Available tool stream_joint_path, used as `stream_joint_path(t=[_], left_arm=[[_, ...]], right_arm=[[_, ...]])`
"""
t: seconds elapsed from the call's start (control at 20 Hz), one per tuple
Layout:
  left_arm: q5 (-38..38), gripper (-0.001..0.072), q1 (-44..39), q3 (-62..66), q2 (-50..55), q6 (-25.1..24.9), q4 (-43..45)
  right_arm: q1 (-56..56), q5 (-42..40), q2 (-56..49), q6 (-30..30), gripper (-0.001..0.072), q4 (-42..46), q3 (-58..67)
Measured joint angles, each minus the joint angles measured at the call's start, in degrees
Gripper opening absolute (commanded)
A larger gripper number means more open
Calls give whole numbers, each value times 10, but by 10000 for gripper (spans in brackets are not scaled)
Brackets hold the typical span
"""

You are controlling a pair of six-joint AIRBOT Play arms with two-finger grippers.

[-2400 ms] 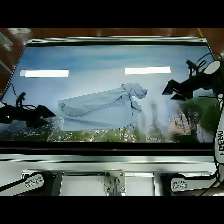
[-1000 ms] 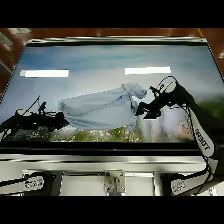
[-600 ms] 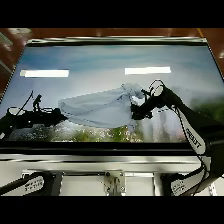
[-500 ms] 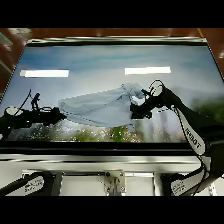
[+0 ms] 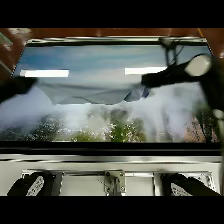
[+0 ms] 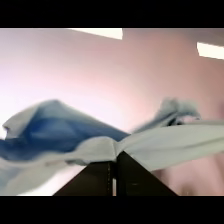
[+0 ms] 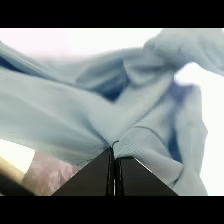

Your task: Fold the shirts.

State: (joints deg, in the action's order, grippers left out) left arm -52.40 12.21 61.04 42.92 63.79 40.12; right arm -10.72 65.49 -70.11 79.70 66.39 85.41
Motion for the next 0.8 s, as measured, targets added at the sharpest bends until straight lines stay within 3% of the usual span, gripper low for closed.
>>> stream_joint_path(t=[0.2, 0.4, 0.55, 0.8], left_arm=[[35, 37, 0, 180, -91, -7, -1], [50, 37, 0, 279, -127, 14, 5], [16, 37, 0, 294, -133, 43, 36], [-104, 37, 0, 205, -133, 122, 138]], right_arm=[[0, -80, 157, -18, 61, 9, 108], [0, -90, 247, 1, 61, 16, 162], [0, -42, 270, 25, 61, 44, 175], [-1, 123, 214, 77, 61, 140, 181]])
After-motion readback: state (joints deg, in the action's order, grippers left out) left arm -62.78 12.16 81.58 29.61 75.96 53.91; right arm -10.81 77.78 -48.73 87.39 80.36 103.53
